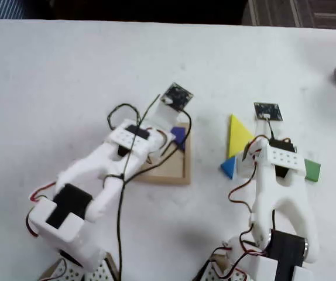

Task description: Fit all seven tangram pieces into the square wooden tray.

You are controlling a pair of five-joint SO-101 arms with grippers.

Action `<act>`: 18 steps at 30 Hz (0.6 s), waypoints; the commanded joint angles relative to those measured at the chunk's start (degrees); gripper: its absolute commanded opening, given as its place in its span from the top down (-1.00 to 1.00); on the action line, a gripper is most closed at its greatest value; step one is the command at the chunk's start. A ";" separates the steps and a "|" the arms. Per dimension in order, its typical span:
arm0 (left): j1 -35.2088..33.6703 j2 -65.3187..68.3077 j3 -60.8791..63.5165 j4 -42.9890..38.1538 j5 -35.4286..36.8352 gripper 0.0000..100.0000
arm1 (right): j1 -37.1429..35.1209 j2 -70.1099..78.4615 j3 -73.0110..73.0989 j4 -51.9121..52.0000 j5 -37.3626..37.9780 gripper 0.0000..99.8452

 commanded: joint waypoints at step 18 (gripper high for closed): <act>-2.86 -24.92 15.47 -2.20 -0.09 0.95 | 0.13 -2.15 -0.26 -1.54 0.88 0.96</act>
